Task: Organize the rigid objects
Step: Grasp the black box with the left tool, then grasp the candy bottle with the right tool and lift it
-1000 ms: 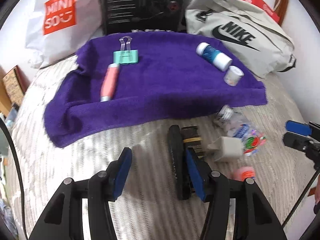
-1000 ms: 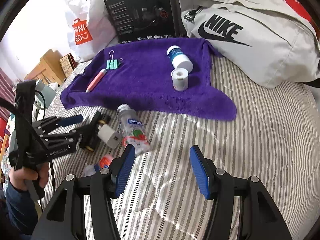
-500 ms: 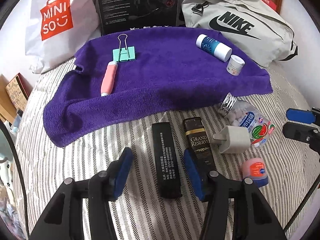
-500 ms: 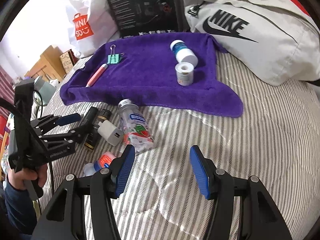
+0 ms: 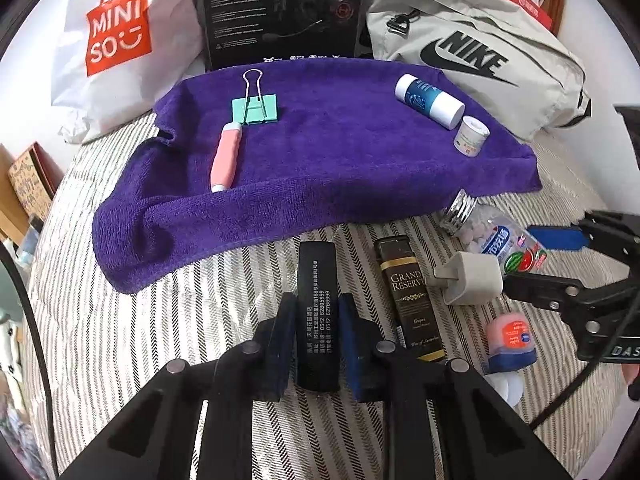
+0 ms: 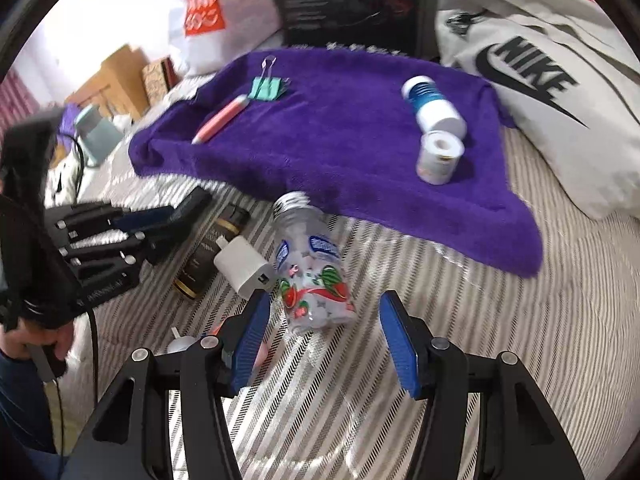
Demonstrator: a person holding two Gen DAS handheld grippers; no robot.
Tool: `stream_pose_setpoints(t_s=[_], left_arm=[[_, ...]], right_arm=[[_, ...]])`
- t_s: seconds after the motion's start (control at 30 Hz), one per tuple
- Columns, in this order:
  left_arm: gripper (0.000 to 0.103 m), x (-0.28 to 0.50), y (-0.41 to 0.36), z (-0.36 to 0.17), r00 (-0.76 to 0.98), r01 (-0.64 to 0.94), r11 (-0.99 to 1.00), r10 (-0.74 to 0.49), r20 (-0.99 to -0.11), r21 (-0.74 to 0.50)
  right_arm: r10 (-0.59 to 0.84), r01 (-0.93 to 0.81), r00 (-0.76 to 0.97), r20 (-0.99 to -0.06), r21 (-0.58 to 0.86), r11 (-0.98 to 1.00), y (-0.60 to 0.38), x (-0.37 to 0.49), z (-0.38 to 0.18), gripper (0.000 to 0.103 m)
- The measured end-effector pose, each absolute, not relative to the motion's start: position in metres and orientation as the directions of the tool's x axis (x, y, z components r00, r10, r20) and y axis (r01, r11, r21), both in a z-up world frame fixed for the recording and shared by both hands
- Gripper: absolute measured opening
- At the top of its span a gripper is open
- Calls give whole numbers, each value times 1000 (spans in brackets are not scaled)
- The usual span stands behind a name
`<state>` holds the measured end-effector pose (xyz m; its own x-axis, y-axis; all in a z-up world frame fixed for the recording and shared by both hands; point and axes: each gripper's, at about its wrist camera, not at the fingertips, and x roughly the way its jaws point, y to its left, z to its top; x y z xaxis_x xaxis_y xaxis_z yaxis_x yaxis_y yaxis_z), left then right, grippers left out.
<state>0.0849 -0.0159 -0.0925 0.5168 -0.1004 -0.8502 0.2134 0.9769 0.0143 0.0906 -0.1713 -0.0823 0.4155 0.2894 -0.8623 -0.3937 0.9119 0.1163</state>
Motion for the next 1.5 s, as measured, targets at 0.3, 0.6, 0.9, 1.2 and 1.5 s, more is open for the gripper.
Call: stream_pose_setpoints(t_s=[0.3, 0.6, 0.9, 1.2, 1.5], left_arm=[[21, 85, -14, -93, 519, 204, 979, -107, -848, 1], [21, 85, -14, -93, 519, 205, 979, -106, -848, 3], [21, 81, -8, -93, 522, 186, 982, -80, -849, 22], [21, 84, -15, -93, 523, 190, 981, -57, -850, 51], [21, 85, -15, -94, 532, 194, 980, -69, -844, 42]], right_arm=[[237, -475, 425, -874, 8, 880, -151, 99, -99, 54], [261, -514, 427, -866, 5, 858, -149, 97, -97, 42], [225, -392, 438, -870, 40, 919, -193, 80, -88, 41], [185, -339, 440, -879, 28, 941, -213, 76, -97, 43], [182, -349, 450, -874, 16, 937, -212, 80, -98, 42]])
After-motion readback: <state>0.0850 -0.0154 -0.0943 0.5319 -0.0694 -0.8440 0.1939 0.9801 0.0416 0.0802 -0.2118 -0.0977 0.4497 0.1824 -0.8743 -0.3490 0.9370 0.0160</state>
